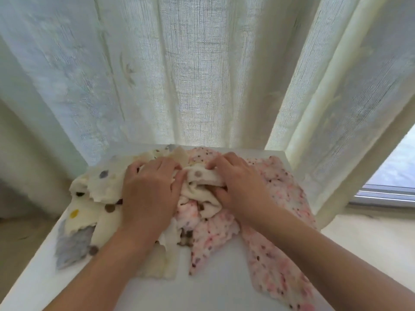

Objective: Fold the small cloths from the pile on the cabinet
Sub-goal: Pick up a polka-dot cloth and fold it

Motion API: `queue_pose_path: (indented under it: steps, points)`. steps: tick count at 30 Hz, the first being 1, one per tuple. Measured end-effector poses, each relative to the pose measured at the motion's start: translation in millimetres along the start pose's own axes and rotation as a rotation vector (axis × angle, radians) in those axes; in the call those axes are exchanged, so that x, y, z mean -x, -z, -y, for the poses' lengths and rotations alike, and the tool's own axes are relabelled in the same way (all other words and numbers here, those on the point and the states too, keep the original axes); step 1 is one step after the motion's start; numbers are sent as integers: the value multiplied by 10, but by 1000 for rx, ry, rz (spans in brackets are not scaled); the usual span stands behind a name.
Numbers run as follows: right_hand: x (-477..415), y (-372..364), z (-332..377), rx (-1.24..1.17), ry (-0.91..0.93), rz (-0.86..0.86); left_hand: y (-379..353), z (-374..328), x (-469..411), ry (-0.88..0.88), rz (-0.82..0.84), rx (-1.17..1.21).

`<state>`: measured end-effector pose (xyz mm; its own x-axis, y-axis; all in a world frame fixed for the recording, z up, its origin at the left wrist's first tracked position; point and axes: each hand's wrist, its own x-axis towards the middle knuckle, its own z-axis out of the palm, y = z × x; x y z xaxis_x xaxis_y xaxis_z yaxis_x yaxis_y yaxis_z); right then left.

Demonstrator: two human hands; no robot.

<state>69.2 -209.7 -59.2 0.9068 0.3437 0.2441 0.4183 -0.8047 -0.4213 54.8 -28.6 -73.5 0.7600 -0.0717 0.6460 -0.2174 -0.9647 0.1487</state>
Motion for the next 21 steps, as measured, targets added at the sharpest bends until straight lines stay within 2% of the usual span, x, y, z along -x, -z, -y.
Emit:
queue_pose_path:
  steps: [6, 11, 13, 15, 17, 21]
  points:
    - [65, 71, 78, 53, 33, -120, 43, -8, -29, -62, -30, 42]
    - [142, 247, 101, 18, -22, -6, 191, 47, -23, -134, 287, 32]
    - [181, 280, 126, -10, -60, 88, 229, 83, -2, -131, 329, 43]
    - [228, 311, 181, -80, -94, 155, 261, 87, 30, -89, 275, 98]
    - [266, 360, 234, -155, -128, 129, 337, 46, 28, -60, 180, 185]
    - [295, 470, 407, -203, -141, -167, 626, -54, -34, 1, 41, 419]
